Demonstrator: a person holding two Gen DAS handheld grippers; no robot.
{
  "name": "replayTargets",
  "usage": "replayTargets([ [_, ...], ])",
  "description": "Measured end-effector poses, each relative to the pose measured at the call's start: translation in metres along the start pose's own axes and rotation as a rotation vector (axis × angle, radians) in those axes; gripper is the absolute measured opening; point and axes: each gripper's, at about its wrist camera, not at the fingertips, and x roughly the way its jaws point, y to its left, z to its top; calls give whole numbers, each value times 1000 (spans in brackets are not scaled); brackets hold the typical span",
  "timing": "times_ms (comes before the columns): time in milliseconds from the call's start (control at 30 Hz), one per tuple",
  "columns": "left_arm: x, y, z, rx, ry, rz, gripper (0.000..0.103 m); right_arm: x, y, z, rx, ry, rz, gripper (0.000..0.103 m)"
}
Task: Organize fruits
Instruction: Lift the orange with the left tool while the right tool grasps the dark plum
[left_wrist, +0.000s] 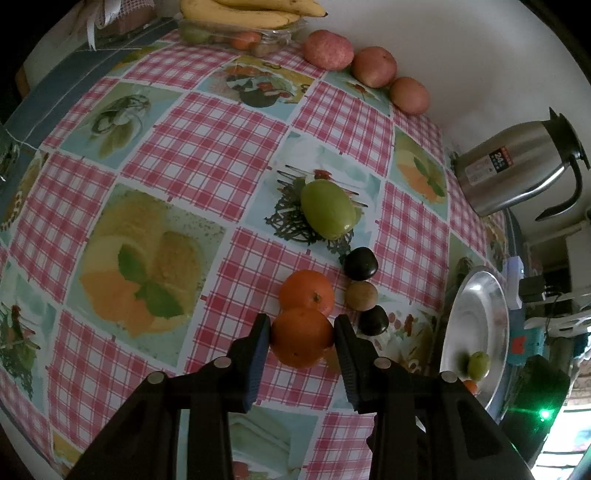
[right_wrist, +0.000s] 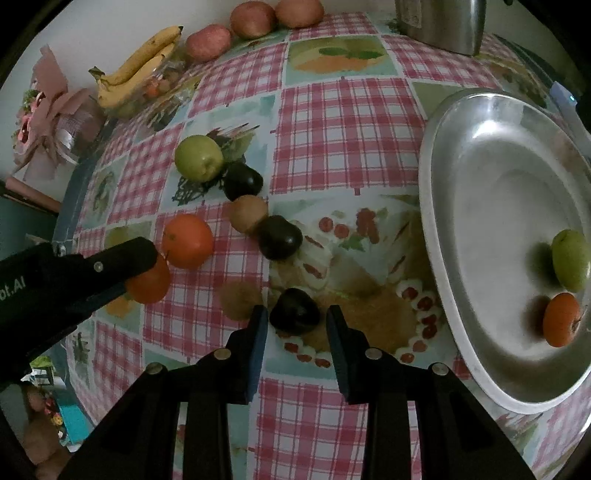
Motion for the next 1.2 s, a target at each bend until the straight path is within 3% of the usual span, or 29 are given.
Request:
replayTargets([
  [300,-1,0,0,3,-3,8,38,1,1,1,-5,0,6,29],
  [1200,-12,3,3,-10,-48,17,38,-10,-4,2,5,-17,48,28],
])
